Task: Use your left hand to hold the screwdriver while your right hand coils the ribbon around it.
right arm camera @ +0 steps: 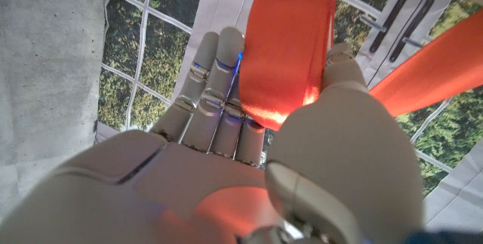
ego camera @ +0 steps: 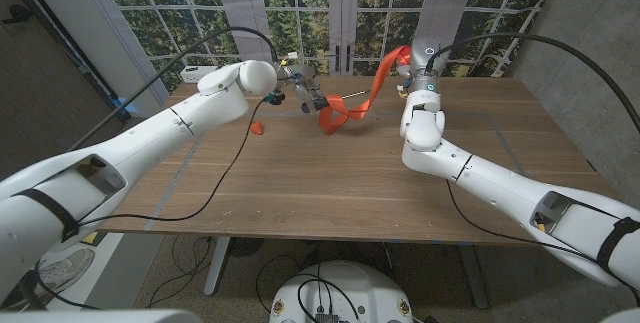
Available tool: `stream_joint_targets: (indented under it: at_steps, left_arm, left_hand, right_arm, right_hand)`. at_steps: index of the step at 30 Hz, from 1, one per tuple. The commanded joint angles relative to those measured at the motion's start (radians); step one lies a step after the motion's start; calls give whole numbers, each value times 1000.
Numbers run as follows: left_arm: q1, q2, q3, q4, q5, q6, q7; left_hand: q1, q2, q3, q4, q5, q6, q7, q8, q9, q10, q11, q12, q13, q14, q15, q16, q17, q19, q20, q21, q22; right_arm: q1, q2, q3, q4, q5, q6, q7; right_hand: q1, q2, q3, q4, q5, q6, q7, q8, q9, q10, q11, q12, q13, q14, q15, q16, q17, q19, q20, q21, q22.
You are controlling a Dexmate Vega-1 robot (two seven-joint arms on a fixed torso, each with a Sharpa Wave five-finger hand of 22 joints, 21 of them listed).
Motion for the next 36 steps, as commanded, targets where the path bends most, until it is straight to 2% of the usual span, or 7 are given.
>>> stream_joint_targets:
  at_steps: [1, 4, 6, 15, 21, 23, 36]
  left_arm:
    - [-6, -10, 26, 28, 33, -3, -26]
    - [-7, -14, 25, 40, 24, -10, -38]
    - [-6, -14, 32, 37, 40, -4, -34]
    - [-8, -22, 49, 51, 66, -5, -50]
    - [-9, -28, 63, 62, 84, -12, -59]
    - [-14, -32, 65, 75, 77, -23, -75]
    - [-27, -50, 88, 117, 102, -67, -91]
  left_hand:
    - [122, 158, 28, 19, 5, 13, -1, 6, 6, 5, -7, 6, 3, 169, -254, 6, 196, -1, -4, 1, 4]
    - [122, 158, 28, 19, 5, 15, -3, 6, 6, 7, -7, 7, 2, 170, -253, 7, 196, -1, -4, 1, 4]
    - [121, 157, 28, 19, 5, 16, -2, 6, 6, 8, -7, 7, 1, 167, -254, 4, 193, -1, -5, 1, 4]
    - [120, 158, 28, 19, 4, 19, -1, 7, 6, 9, -8, 10, 3, 173, -253, 7, 195, -1, -6, 1, 4]
    - [119, 158, 28, 19, 4, 19, -1, 7, 6, 8, -10, 9, 2, 173, -253, 6, 195, -1, -8, 0, 4]
    - [119, 158, 28, 19, 4, 19, -1, 7, 6, 10, -9, 9, 1, 173, -253, 5, 194, -1, -8, 0, 4]
    - [117, 158, 27, 20, 3, 18, -4, 7, 6, 9, -10, 8, -1, 175, -253, 3, 192, -1, -9, 0, 4]
  right_arm:
    - [-33, -36, -22, -11, -3, -13, 71]
    - [-44, -40, -17, -11, 6, -11, 77]
    - [-34, -43, -40, -3, -13, -31, 103]
    - [-34, -76, -64, -20, 6, -31, 212]
    - [-21, -111, -76, -53, 56, -17, 341]
    - [-4, -133, -86, -67, 88, -1, 427]
    - [-6, -134, -86, -59, 150, -5, 468]
  right_hand:
    - [217, 224, -7, 3, 3, 11, 2, 4, 4, 46, -34, -1, 246, 45, -73, 0, 1, -4, -22, -4, 1]
    - [217, 223, -7, 2, 2, 13, 4, 3, 3, 46, -30, -1, 245, 44, -74, 0, -1, -3, -22, -4, 1]
    - [217, 223, -8, 2, 2, 11, 3, 3, 4, 45, -33, -2, 246, 45, -73, 1, 0, -4, -23, -4, 1]
    - [217, 221, -12, 2, 2, 11, 2, 0, 1, 37, -30, -4, 250, 33, -74, -8, -13, -12, -25, -7, 1]
    - [217, 222, -14, 2, 1, 9, 2, -1, 1, 38, -30, -8, 245, 33, -73, -5, -15, -15, -25, -7, 2]
    - [217, 221, -16, 2, 1, 8, 2, -3, -1, 37, -30, -8, 246, 37, -73, -2, -17, -17, -25, -7, 2]
    - [220, 222, -22, 1, -1, 6, 7, -5, -1, 37, -22, -16, 238, 25, -74, -18, -55, -19, -22, -3, 2]
